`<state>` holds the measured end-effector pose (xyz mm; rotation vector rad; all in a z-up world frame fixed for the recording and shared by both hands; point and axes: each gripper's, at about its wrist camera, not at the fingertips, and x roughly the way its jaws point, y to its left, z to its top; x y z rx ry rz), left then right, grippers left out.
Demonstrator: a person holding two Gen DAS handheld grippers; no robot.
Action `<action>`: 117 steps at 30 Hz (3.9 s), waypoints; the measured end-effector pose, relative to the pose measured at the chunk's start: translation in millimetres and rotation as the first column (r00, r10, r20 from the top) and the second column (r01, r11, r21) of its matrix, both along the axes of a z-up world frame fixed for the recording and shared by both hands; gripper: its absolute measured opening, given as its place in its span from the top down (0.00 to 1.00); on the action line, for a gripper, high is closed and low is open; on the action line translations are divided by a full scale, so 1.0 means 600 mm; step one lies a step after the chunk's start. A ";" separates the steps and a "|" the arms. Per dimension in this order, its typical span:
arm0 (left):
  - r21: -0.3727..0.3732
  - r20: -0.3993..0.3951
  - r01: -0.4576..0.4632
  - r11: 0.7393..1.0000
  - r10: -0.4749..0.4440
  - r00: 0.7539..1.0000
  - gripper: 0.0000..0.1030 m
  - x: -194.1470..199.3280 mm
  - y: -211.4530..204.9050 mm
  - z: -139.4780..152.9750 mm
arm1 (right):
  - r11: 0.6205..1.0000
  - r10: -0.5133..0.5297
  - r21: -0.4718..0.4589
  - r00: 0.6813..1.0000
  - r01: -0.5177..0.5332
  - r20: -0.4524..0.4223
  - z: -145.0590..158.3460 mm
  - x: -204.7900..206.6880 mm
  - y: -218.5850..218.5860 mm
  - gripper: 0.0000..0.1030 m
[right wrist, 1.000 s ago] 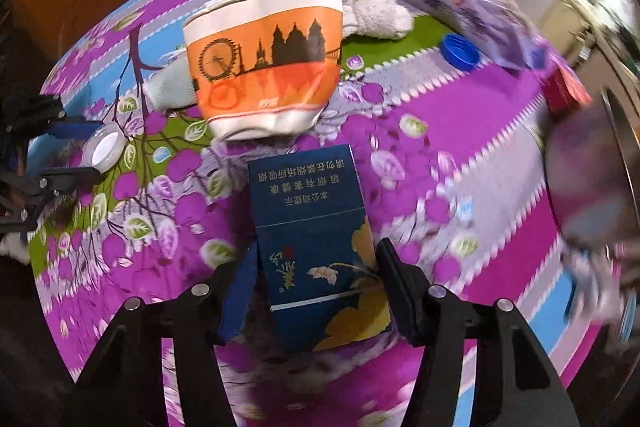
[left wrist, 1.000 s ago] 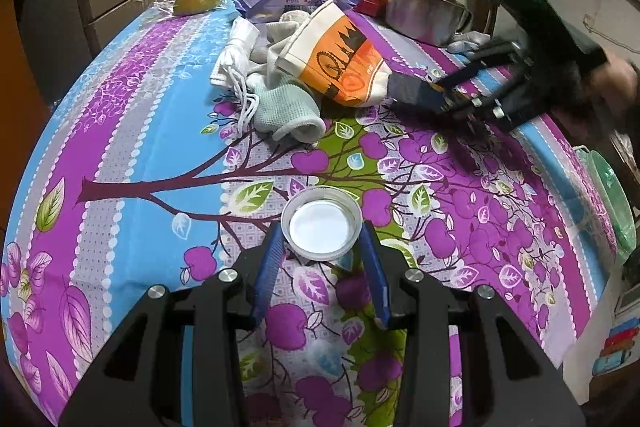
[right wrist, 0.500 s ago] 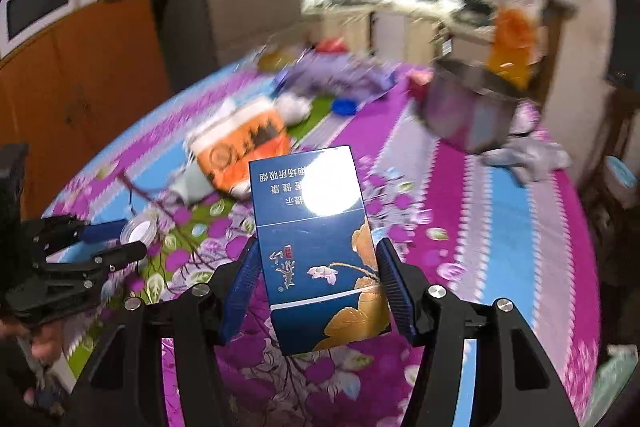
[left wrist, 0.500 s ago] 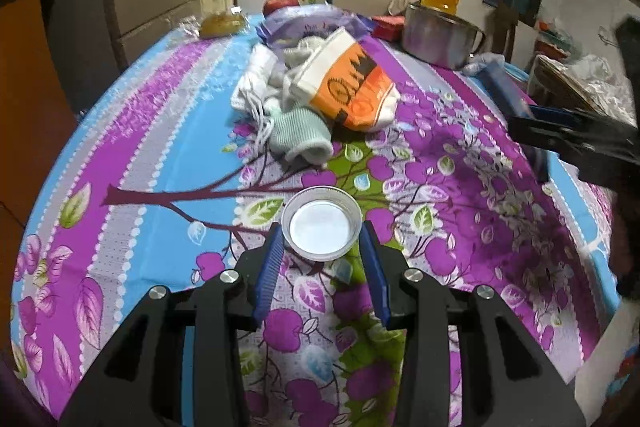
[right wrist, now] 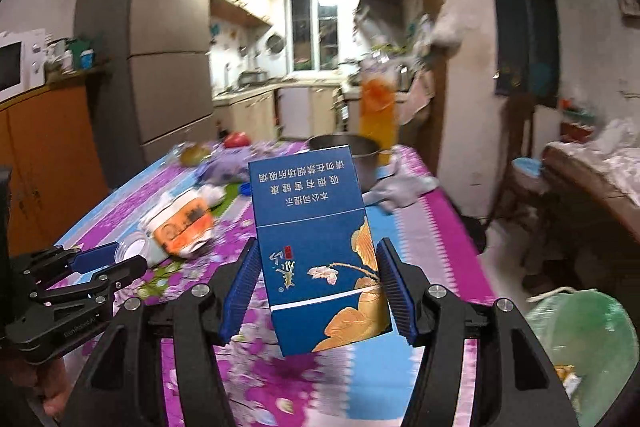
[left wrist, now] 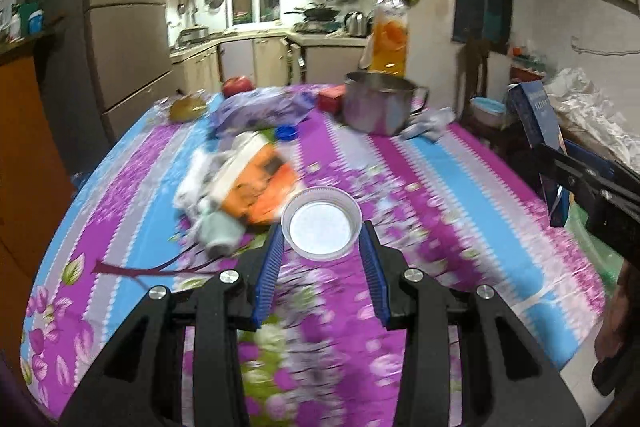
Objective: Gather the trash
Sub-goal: 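Carry white cup and blue box over the green bin and open both tools, then move both open tools back over the cluttered table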
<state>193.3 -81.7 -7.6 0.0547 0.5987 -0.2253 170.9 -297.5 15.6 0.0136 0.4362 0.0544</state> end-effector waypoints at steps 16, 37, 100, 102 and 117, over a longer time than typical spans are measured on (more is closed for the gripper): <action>-0.050 0.071 0.116 0.992 -0.112 0.991 0.64 -0.046 -0.140 0.058 | 0.985 -0.172 0.008 0.984 0.171 0.055 0.023 -0.129 -0.125 0.42; -0.050 0.130 0.299 0.953 -0.290 0.948 0.64 -0.093 -0.313 0.104 | 0.921 -0.388 0.005 0.918 0.389 0.086 0.071 -0.239 -0.297 0.42; 0.081 -0.222 0.533 0.843 -0.506 0.834 0.37 -0.041 -0.660 -0.033 | 0.748 -0.551 0.158 0.735 0.645 -0.394 -0.105 -0.237 -0.633 0.23; 0.075 -0.220 0.531 0.844 -0.506 0.834 0.37 -0.041 -0.652 -0.032 | 0.747 -0.568 0.154 0.741 0.647 -0.358 -0.091 -0.248 -0.619 0.16; 0.051 -0.120 0.428 0.902 -0.420 0.899 0.32 -0.022 -0.496 0.019 | 0.521 -0.749 0.355 0.615 0.776 -0.245 -0.009 -0.295 -0.472 0.04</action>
